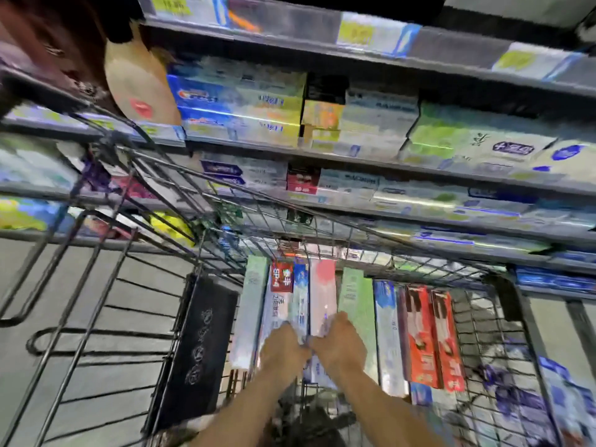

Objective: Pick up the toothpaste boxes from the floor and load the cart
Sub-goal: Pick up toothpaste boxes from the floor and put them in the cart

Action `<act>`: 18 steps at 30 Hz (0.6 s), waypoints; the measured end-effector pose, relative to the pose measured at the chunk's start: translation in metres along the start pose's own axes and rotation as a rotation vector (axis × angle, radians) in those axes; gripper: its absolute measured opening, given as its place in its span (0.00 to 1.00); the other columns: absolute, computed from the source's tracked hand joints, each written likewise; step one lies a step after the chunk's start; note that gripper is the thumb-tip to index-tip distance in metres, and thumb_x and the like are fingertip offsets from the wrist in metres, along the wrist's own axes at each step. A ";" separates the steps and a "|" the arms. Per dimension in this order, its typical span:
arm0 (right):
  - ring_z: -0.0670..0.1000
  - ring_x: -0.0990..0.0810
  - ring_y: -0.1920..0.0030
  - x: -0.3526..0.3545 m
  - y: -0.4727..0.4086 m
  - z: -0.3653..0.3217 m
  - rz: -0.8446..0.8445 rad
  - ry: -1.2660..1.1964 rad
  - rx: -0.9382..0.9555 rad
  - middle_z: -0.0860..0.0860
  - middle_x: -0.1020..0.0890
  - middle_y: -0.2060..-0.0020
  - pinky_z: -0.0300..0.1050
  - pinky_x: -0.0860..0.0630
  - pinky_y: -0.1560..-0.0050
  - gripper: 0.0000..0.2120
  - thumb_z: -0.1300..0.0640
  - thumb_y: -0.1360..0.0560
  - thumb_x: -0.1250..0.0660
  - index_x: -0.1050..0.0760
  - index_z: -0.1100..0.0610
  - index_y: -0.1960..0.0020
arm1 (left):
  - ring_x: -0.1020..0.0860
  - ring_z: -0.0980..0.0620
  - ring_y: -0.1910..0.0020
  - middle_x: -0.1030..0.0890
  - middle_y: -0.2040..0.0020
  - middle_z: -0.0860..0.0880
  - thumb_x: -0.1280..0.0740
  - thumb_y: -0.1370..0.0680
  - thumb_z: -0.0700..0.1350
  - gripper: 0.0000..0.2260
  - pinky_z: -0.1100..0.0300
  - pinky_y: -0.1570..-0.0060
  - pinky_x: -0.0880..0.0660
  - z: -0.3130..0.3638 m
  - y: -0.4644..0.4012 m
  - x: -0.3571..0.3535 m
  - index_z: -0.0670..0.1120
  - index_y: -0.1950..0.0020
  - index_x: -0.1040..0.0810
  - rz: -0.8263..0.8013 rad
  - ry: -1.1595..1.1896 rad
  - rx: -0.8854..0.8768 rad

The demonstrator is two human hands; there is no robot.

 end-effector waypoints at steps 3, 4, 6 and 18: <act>0.55 0.20 0.48 -0.011 -0.003 -0.002 0.017 0.020 0.008 0.53 0.24 0.46 0.43 0.30 0.60 0.27 0.43 0.31 0.29 0.33 0.57 0.42 | 0.21 0.47 0.50 0.22 0.57 0.49 0.36 0.23 0.48 0.09 0.63 0.62 0.35 -0.005 -0.009 -0.003 0.45 0.57 0.34 0.001 -0.003 0.027; 0.55 0.20 0.47 -0.013 -0.004 -0.002 0.004 0.011 -0.016 0.53 0.24 0.45 0.43 0.29 0.58 0.27 0.43 0.30 0.29 0.33 0.58 0.40 | 0.21 0.47 0.51 0.24 0.60 0.50 0.35 0.23 0.47 0.10 0.63 0.63 0.35 -0.008 -0.010 -0.004 0.45 0.58 0.35 0.003 0.002 0.044; 0.55 0.21 0.45 -0.016 -0.006 -0.001 -0.025 -0.017 -0.066 0.54 0.23 0.44 0.44 0.27 0.54 0.28 0.45 0.30 0.29 0.34 0.59 0.38 | 0.21 0.46 0.50 0.22 0.57 0.48 0.33 0.25 0.48 0.10 0.62 0.63 0.35 -0.012 -0.012 -0.004 0.45 0.57 0.33 0.004 0.003 0.062; 0.57 0.24 0.42 0.006 0.009 0.006 0.088 0.068 0.154 0.56 0.26 0.40 0.46 0.26 0.50 0.20 0.49 0.21 0.42 0.35 0.60 0.34 | 0.23 0.44 0.42 0.22 0.41 0.43 0.40 0.20 0.46 0.14 0.55 0.49 0.26 -0.024 0.000 0.021 0.41 0.38 0.29 -0.009 -0.192 0.022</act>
Point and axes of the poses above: each hand's wrist, its own y-axis away from the middle knuckle, its own x-axis out of the back of the hand, z = x × y, the point moved 4 cm from there along -y, towards the middle knuckle
